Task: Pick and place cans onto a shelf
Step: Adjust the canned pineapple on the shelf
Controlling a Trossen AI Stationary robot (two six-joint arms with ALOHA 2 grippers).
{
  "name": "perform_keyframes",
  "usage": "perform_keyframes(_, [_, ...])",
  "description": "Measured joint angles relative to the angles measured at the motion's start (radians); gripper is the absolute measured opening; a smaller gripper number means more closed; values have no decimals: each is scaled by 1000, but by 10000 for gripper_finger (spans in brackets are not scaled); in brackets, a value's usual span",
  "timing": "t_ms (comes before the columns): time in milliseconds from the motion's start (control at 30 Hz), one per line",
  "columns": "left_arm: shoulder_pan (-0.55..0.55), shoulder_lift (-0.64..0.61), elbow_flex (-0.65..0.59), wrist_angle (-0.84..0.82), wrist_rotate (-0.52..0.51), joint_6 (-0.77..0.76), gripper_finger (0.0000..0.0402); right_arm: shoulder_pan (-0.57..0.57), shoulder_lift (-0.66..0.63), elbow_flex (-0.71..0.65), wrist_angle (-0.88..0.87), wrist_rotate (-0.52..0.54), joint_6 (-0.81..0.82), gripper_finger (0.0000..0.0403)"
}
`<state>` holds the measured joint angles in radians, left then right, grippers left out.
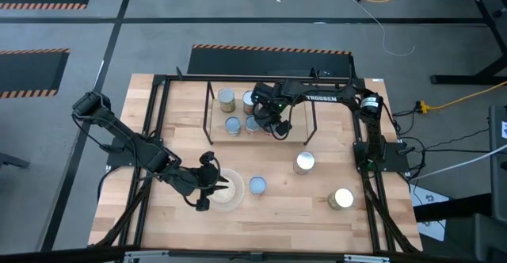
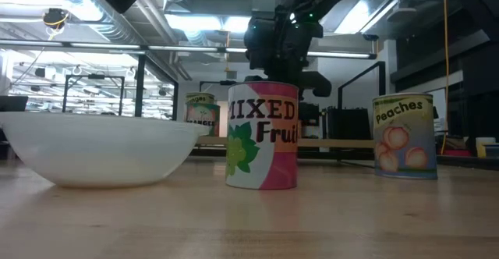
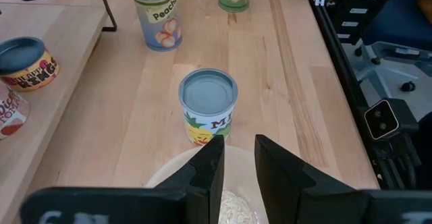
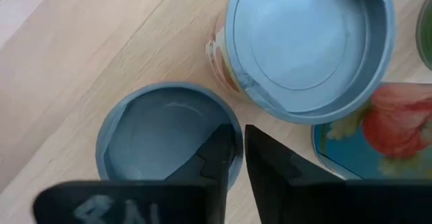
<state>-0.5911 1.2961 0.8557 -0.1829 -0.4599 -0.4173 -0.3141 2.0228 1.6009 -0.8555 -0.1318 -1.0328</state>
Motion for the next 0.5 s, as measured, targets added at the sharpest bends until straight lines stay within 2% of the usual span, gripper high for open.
perform_keyframes(167, [0, 0, 0, 0, 0, 0, 77, 0, 0, 0, 1, 0, 2, 72])
perform_keyframes(500, [0, 0, 0, 0, 0, -2, 77, 1, 0, 8, -7, 0, 2, 70])
